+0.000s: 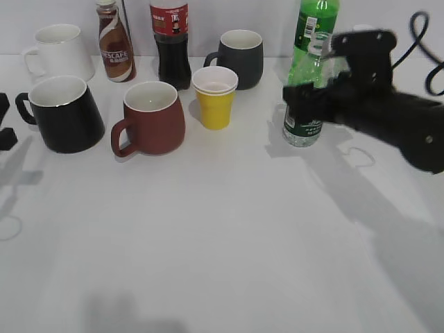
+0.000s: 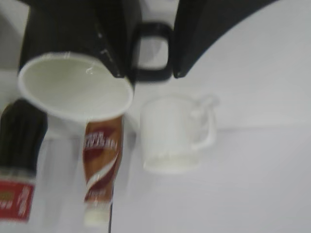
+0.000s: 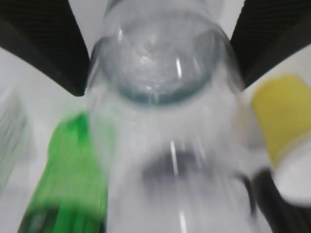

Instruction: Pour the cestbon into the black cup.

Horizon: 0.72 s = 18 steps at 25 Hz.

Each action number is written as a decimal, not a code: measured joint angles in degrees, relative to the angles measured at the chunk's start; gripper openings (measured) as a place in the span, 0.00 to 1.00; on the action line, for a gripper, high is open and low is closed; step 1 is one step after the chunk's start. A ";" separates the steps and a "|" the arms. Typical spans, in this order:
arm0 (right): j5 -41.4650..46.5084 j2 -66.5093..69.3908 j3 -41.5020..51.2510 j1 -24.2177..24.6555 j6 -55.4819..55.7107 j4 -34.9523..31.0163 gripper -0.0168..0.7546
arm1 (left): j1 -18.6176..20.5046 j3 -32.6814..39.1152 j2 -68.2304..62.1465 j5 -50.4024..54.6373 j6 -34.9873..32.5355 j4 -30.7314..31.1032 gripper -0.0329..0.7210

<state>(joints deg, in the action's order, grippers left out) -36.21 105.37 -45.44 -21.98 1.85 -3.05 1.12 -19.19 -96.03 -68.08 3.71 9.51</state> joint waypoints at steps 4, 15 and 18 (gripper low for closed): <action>1.94 -7.99 0.00 0.00 -1.85 0.00 0.89 | 0.00 0.00 5.61 1.50 0.00 2.68 0.37; 27.18 -31.52 0.04 0.00 -3.39 5.64 0.89 | -0.18 -4.93 42.66 52.55 6.36 4.68 0.39; 39.65 -37.77 0.04 0.00 -3.47 5.46 0.89 | -0.18 -7.73 54.79 65.86 6.60 3.88 0.46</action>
<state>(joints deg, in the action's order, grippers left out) 3.44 67.61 -45.39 -21.98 -1.62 2.41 0.93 -26.92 -41.23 -2.22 10.31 13.40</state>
